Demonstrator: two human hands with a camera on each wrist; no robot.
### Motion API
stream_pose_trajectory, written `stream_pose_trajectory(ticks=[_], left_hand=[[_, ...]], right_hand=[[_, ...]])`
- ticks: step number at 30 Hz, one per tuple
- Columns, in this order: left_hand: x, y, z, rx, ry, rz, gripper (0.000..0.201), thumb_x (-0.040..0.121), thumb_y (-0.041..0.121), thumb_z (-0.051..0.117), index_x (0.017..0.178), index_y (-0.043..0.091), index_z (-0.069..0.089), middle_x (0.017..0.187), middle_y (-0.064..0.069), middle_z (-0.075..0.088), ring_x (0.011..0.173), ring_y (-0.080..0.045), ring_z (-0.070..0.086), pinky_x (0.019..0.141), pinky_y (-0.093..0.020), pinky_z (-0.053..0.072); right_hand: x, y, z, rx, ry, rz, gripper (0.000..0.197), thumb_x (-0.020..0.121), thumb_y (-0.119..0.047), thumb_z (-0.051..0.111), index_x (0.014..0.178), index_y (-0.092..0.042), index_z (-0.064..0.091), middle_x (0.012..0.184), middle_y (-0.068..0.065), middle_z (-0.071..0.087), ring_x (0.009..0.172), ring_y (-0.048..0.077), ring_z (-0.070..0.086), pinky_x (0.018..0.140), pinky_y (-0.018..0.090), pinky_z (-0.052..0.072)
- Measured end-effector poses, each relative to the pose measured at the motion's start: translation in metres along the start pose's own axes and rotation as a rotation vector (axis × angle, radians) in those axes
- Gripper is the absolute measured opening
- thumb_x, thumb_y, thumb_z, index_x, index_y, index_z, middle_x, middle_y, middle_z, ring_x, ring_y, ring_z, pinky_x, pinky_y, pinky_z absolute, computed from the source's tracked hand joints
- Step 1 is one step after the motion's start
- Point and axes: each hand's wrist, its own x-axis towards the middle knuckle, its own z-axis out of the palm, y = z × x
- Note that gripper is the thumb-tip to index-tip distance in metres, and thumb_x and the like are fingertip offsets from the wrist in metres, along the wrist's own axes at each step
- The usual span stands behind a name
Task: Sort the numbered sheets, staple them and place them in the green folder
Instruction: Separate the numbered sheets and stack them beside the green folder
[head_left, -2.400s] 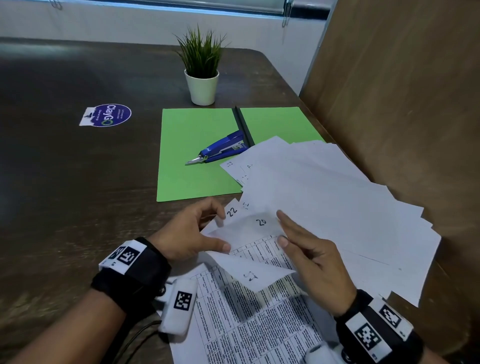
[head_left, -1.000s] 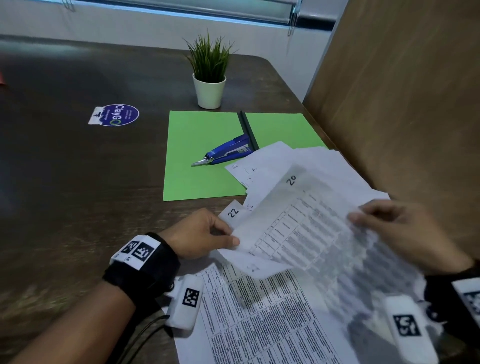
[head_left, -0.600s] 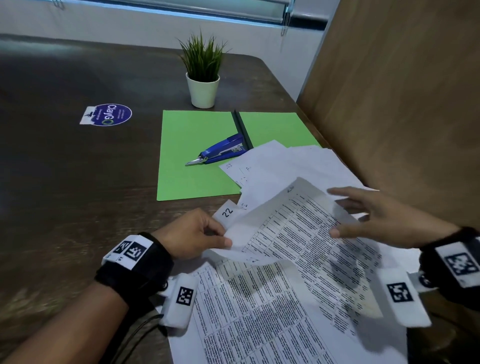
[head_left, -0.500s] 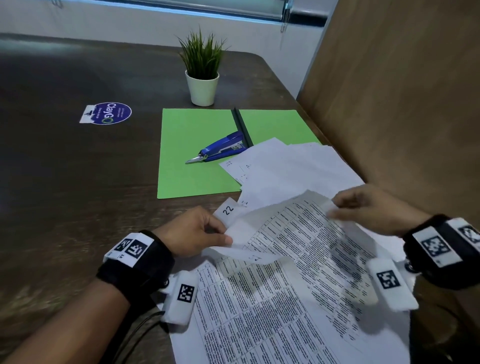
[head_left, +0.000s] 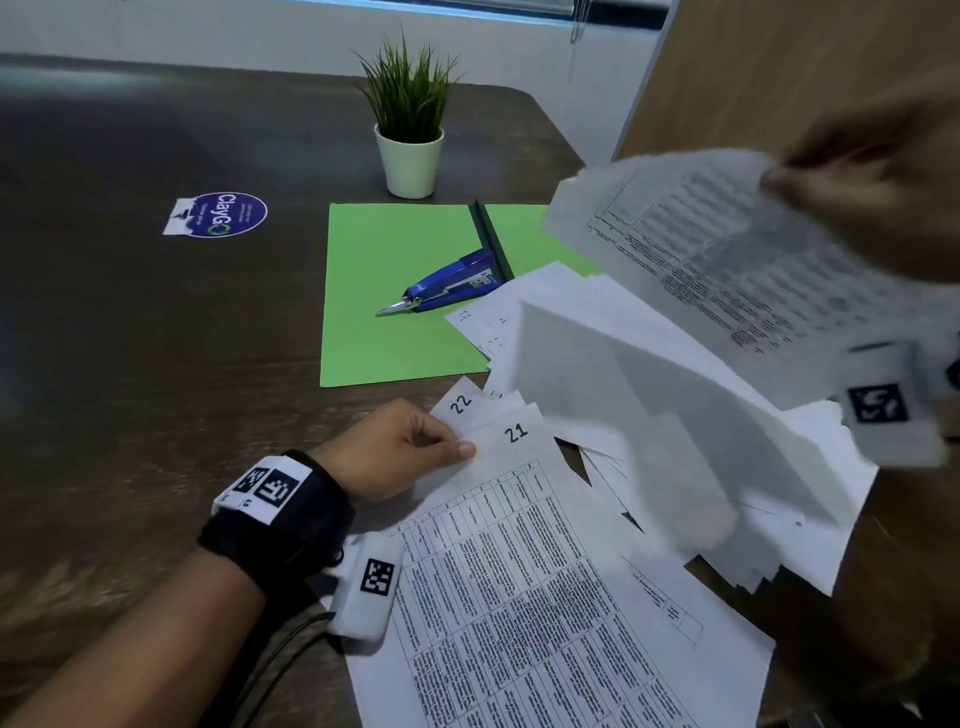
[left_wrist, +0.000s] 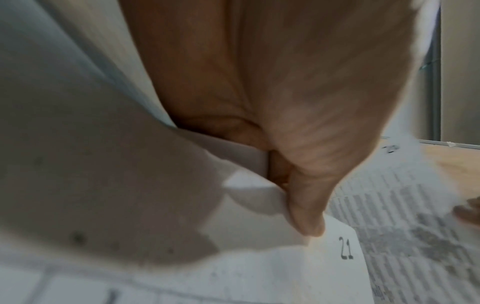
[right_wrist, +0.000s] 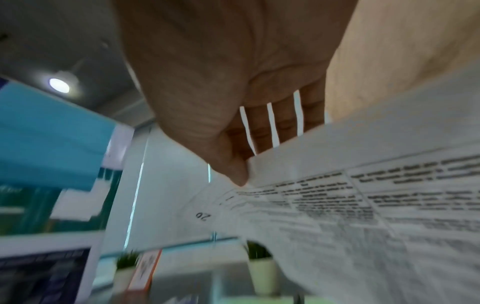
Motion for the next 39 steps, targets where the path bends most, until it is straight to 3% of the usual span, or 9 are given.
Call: stream_pose_trajectory(ticks=[3,6,12,16,21,27,32,34,39], left_hand=[[-0.001,0.001,0.000,-0.011,-0.007,0.012,0.038,0.097,0.024,0.064,0.059,0.025,0.067,0.047,0.023,0.053,0.044,0.008,0.045,0.053,-0.006,0.035],[0.002,-0.005,-0.001,-0.002,-0.006,0.017,0.039,0.095,0.030,0.066,0.057,0.023,0.067,0.049,0.020,0.049,0.046,0.003,0.039,0.054,-0.010,0.035],[0.002,-0.006,-0.001,-0.011,-0.023,0.005,0.032,0.095,0.029,0.066,0.065,0.020,0.072,0.051,0.021,0.052,0.047,0.004,0.043,0.056,-0.011,0.036],[0.002,-0.007,-0.002,-0.009,-0.024,-0.012,0.029,0.094,0.033,0.066,0.072,0.019,0.077,0.059,0.020,0.062,0.053,0.006,0.049,0.068,-0.021,0.042],[0.000,-0.004,-0.001,-0.005,-0.022,0.006,0.043,0.097,0.031,0.063,0.054,0.029,0.069,0.049,0.020,0.051,0.047,0.004,0.041,0.059,-0.016,0.037],[0.000,-0.007,-0.002,-0.037,-0.002,0.005,0.053,0.098,0.041,0.059,0.055,0.016,0.043,0.061,-0.005,0.026,0.056,-0.020,0.023,0.059,-0.026,0.027],[-0.002,0.001,0.002,-0.138,0.011,-0.037,0.054,0.101,0.024,0.056,0.059,-0.005,0.038,0.053,-0.001,0.028,0.041,0.001,0.032,0.057,-0.008,0.033],[-0.003,0.004,0.006,-0.189,0.035,-0.058,0.051,0.103,0.016,0.053,0.056,0.000,0.040,0.044,0.010,0.036,0.038,0.007,0.038,0.057,-0.013,0.030],[0.002,-0.004,0.000,-0.131,0.092,-0.083,0.062,0.092,0.060,0.049,0.053,0.014,0.035,0.062,-0.006,0.022,0.058,-0.027,0.016,0.063,-0.025,0.030]], right_hand=[[-0.037,-0.037,0.045,-0.127,-0.107,-0.118,0.011,0.085,-0.022,0.070,0.076,-0.018,0.073,0.064,-0.006,0.059,0.060,0.027,0.055,0.063,0.032,0.045],[-0.062,-0.032,0.098,-0.390,-0.316,-0.158,0.013,0.082,-0.018,0.058,0.072,-0.017,0.067,0.084,0.003,0.066,0.079,0.032,0.063,0.055,0.033,0.046],[-0.097,-0.016,0.164,-0.576,-0.777,-0.232,0.016,0.091,-0.016,0.048,0.096,-0.020,0.063,0.104,-0.002,0.057,0.095,0.022,0.059,0.059,0.031,0.040],[-0.095,-0.018,0.165,-0.481,-0.608,-0.228,0.033,0.071,-0.015,0.070,0.060,-0.020,0.039,0.070,-0.001,0.056,0.061,0.024,0.055,0.043,0.023,0.020],[-0.091,-0.026,0.162,-0.391,-0.689,-0.101,0.042,0.101,-0.046,0.037,0.081,-0.018,0.060,0.096,-0.002,0.065,0.083,0.024,0.060,0.065,0.031,0.039],[-0.108,-0.058,0.152,0.584,-0.470,0.328,0.022,0.091,-0.045,0.064,0.081,-0.026,0.072,0.074,-0.007,0.072,0.070,0.013,0.068,0.073,0.037,0.057],[-0.135,-0.070,0.169,0.595,-0.356,0.417,0.011,0.081,-0.030,0.080,0.081,-0.024,0.071,0.071,-0.002,0.070,0.068,0.014,0.065,0.071,0.030,0.055],[-0.144,-0.072,0.172,0.569,-0.331,0.383,0.013,0.082,-0.027,0.079,0.074,-0.026,0.069,0.067,-0.006,0.067,0.061,0.010,0.061,0.062,0.026,0.052],[-0.150,-0.072,0.174,0.558,-0.224,0.354,0.017,0.085,-0.018,0.076,0.071,-0.026,0.070,0.070,-0.014,0.064,0.064,0.007,0.057,0.057,0.014,0.039]])
